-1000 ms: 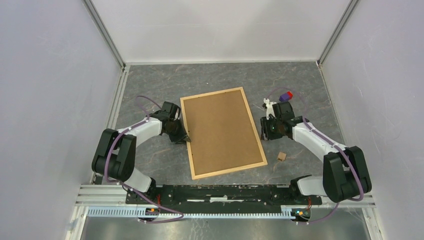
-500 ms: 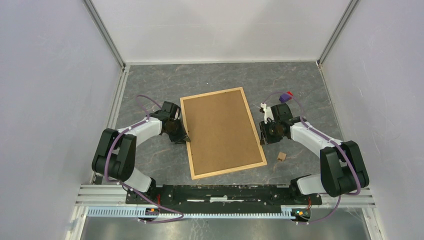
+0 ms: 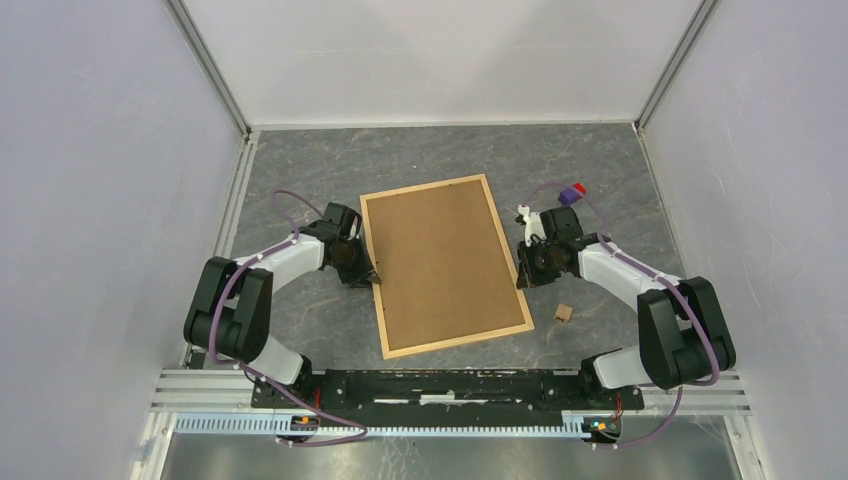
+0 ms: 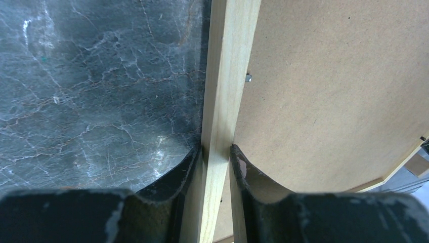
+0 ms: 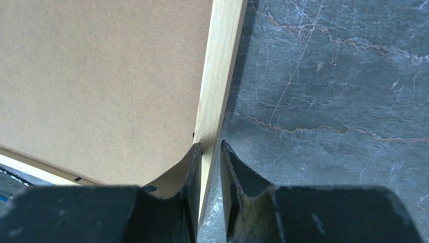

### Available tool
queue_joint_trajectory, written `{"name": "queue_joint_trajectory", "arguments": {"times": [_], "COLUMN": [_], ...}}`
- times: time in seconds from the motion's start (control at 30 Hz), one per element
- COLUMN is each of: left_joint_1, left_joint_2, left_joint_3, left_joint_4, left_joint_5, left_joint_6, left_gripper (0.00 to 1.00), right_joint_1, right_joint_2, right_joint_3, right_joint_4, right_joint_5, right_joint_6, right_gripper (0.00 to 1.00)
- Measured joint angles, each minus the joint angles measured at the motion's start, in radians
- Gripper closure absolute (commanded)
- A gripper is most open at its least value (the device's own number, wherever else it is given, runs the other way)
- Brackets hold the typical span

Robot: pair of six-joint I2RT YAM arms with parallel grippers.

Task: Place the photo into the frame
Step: Install the photo frame at the center of the board.

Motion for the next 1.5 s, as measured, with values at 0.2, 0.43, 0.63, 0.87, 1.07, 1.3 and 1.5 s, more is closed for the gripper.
{"name": "queue_joint_trajectory", "arguments": {"times": [0.2,0.43,0.63,0.87,1.07,1.3,1.5], "left_joint_1": [0.000,0.000,0.000,0.000,0.000,0.000,0.003], "left_joint_2": [0.000,0.000,0.000,-0.002,-0.002,-0.004,-0.004], "left_joint_3": [0.000,-0.002,-0.002,-0.004,-0.004,-0.006,-0.007], "left_joint_4": [0.000,0.002,0.003,0.005,0.005,0.008,0.007], "left_joint_5": [0.000,0.001,0.001,0.001,0.001,0.001,0.000], "left_joint_6": [0.000,0.000,0.000,0.000,0.000,0.000,0.003], "left_gripper": [0.70,0.70,0.70,0.71,0.71,0.72,0.72], "right_joint_1": [0.000,-0.002,-0.002,-0.002,0.007,0.030,0.053], "right_joint_2": [0.011,0.031,0.049,0.061,0.090,0.129,0.169], "right_joint_3": [0.002,0.014,0.027,0.037,0.068,0.098,0.115], "right_joint_4": [0.006,0.011,0.006,-0.005,-0.037,-0.067,-0.057], "right_joint_5": [-0.005,-0.021,-0.025,-0.018,0.008,0.040,0.075], "right_joint_6": [0.000,0.001,0.001,0.007,0.022,0.054,0.088], "right_gripper": [0.75,0.74,0.74,0.74,0.73,0.71,0.68]}}
